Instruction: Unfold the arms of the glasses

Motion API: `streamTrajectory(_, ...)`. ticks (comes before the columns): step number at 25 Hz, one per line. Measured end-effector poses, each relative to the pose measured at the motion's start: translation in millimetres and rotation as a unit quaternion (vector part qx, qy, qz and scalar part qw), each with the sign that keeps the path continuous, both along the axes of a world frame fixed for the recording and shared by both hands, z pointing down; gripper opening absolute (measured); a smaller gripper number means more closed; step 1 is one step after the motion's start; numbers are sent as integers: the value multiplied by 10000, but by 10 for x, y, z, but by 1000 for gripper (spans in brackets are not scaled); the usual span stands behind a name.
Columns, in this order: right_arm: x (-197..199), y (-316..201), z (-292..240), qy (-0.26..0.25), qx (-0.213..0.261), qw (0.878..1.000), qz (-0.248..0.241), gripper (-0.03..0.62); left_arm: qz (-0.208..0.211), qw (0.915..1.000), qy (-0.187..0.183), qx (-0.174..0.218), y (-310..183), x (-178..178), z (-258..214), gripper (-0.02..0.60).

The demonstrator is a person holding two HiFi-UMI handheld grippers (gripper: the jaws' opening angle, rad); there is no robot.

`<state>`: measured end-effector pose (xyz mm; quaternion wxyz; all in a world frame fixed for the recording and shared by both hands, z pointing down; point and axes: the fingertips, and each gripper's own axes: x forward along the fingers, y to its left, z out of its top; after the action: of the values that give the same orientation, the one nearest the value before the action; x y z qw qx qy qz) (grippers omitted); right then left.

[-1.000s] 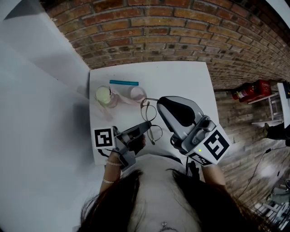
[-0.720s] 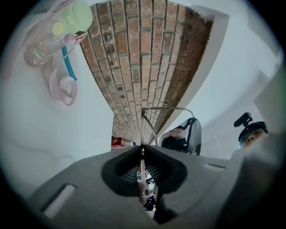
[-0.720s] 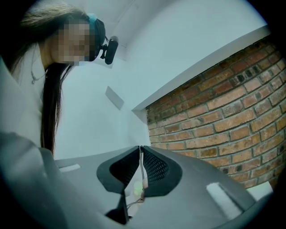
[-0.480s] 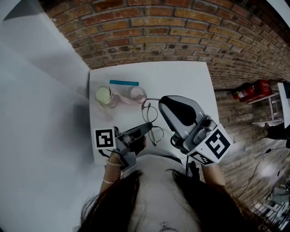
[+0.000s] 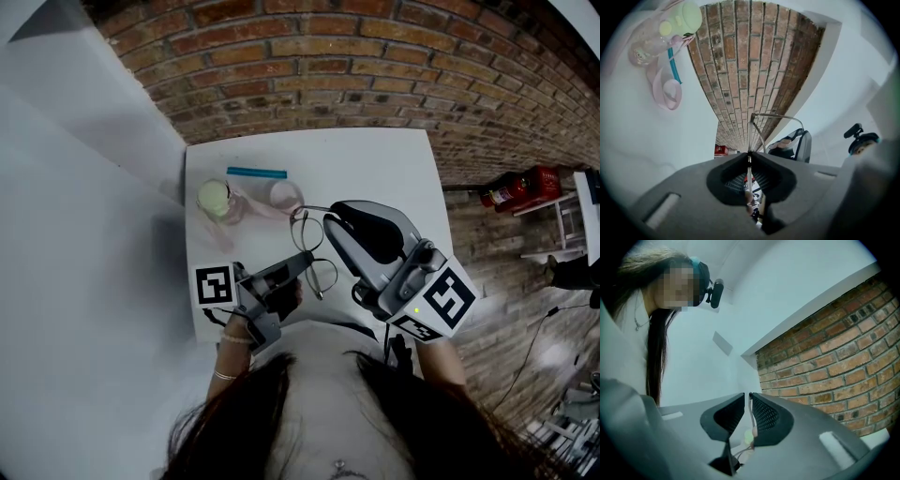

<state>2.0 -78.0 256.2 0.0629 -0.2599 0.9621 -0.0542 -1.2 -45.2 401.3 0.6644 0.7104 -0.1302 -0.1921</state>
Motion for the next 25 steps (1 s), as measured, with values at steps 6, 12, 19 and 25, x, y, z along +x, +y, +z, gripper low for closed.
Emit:
streamTrajectory(6, -7, 29, -1, 2, -11, 10000, -38, 64, -29, 10000, -1, 6, 7, -10, -11, 21)
streamTrajectory(12, 6, 27, 37, -2, -55, 10000, -37, 66, -66, 10000, -19, 18, -14, -40, 13, 21)
streamTrajectory(19, 12, 39, 78, 22, -131, 9999, -50, 66, -127, 9999, -46, 29, -29, -63, 12, 21)
streamTrajectory(25, 15, 52, 133, 87, -235, 9997, -43, 66, -200, 9998, -58, 23, -35, -90, 2, 21)
